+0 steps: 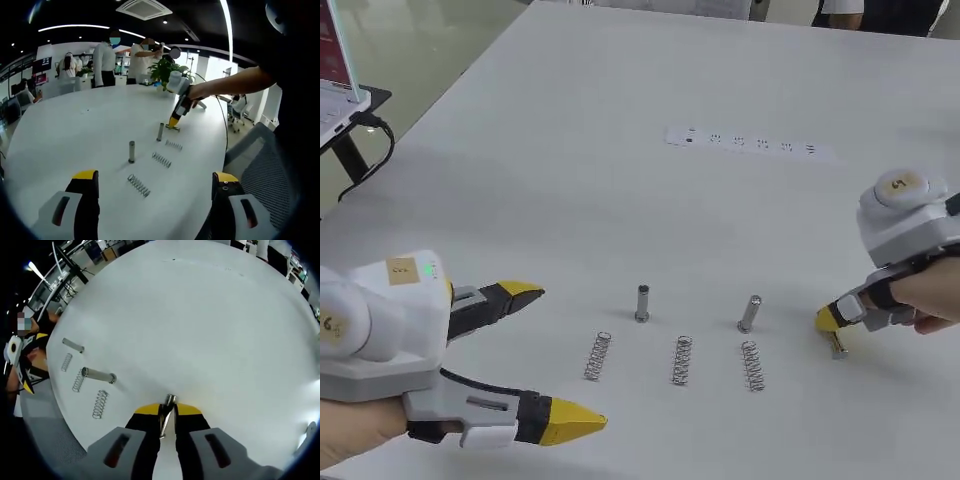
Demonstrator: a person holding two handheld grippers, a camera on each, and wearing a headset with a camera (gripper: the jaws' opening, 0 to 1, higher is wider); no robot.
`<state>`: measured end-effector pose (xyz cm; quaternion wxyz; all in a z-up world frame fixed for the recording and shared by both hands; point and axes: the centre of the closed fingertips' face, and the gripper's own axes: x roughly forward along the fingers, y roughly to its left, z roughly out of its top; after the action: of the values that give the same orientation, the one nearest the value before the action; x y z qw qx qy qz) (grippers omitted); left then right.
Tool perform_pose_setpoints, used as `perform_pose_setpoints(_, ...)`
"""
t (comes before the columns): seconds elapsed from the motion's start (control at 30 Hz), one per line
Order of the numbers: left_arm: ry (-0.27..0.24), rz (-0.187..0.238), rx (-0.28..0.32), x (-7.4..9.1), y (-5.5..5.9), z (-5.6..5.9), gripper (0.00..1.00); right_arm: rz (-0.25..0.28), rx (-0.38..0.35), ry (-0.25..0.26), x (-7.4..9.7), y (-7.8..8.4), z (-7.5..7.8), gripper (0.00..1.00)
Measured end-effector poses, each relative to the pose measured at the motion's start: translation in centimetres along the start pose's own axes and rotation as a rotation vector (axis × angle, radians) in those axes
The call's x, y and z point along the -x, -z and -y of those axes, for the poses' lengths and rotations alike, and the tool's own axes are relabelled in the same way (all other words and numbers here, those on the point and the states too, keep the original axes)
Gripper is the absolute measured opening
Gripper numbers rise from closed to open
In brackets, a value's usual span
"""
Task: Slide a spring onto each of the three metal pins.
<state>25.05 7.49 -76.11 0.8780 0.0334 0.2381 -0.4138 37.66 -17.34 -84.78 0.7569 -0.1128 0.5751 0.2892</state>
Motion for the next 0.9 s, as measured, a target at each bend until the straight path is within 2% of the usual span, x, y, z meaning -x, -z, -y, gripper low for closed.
perform_pose_setpoints(0.33, -0.001, 0.0, 0.002, 0.0, 0.0, -0.1, 0.9, -0.002, 0.041, 0.011, -0.1, 0.1, 0.1, 0.06)
perform_pose_setpoints(0.6, -0.003, -0.001, 0.0, 0.0, 0.0, -0.2, 0.9, 0.035, 0.066, 0.018, 0.0, 0.1, 0.4, 0.05)
perform_pose_setpoints(0.9, 0.002, -0.002, 0.0, -0.1, 0.0, 0.0, 0.89, 0.081, 0.081, 0.002, 1.0, 0.1, -0.7, 0.05)
